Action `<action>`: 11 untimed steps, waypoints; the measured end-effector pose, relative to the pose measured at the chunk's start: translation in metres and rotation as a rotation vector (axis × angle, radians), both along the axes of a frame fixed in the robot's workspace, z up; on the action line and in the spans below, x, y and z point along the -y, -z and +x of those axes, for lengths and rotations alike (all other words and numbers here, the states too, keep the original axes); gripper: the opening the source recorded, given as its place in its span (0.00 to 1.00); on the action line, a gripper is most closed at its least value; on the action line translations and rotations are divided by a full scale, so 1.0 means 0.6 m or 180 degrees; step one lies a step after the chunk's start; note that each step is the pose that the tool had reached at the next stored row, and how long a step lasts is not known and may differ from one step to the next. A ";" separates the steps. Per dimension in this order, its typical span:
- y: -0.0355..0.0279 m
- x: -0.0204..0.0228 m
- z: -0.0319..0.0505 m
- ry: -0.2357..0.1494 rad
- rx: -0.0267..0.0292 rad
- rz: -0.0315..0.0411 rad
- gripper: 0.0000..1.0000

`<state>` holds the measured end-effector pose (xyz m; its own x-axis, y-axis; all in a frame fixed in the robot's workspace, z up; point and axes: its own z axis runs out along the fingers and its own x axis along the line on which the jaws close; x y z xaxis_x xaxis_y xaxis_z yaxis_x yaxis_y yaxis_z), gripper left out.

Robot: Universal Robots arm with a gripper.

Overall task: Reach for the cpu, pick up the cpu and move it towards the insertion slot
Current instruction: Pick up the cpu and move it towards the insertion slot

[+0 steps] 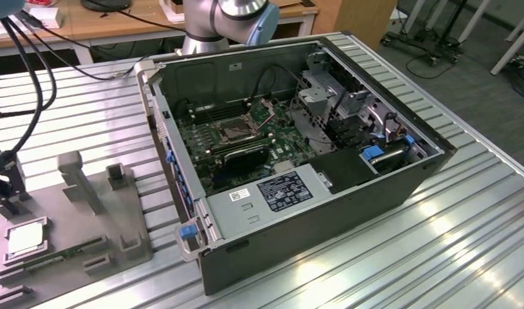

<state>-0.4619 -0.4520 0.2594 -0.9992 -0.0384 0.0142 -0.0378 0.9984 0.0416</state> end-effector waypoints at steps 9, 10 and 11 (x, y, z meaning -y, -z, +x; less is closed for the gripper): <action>0.017 0.0025 0.011 0.0002 -0.0003 0.0000 0.67; 0.019 0.0032 0.011 0.0002 -0.0003 0.0001 0.67; 0.020 0.0042 0.011 0.0002 -0.0003 0.0001 0.67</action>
